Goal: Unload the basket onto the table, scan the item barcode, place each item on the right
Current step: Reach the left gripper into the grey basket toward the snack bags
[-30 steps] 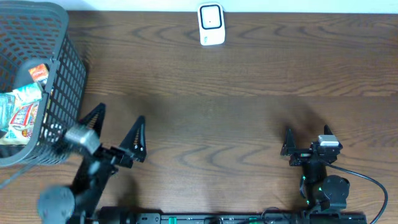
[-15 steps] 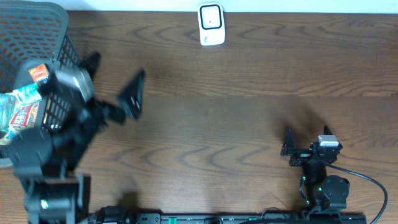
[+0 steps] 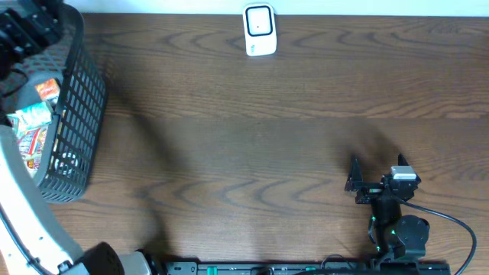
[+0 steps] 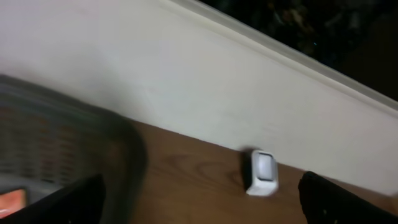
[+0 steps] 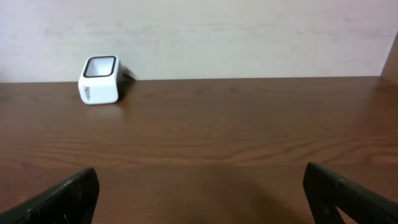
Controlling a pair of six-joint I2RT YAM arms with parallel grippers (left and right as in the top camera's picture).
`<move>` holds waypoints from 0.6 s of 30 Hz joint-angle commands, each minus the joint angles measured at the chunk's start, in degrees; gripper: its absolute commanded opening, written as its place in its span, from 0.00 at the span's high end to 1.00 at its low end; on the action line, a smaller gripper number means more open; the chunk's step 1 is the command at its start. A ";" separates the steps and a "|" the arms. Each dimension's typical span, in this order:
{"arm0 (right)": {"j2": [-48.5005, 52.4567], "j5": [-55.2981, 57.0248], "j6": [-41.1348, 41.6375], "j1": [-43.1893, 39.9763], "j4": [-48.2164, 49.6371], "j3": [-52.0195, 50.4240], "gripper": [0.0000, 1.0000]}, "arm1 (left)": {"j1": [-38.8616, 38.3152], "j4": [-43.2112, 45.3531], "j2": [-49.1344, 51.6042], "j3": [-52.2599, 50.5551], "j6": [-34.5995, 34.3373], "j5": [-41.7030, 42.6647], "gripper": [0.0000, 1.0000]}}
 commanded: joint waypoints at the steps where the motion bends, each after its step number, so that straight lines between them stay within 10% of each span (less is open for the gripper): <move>1: -0.20 0.20 -0.85 -0.02 -0.26 -0.09 0.01 | 4.02 -1.31 1.68 2.14 0.52 -10.58 0.02; 7: -0.20 0.20 -0.85 -0.02 -0.24 -0.09 0.01 | 4.66 -12.68 5.20 1.92 0.55 -47.91 0.02; 18: -0.20 0.22 -0.85 -0.02 -0.26 -0.09 0.01 | 4.92 -16.72 13.31 -2.45 0.76 -51.82 0.02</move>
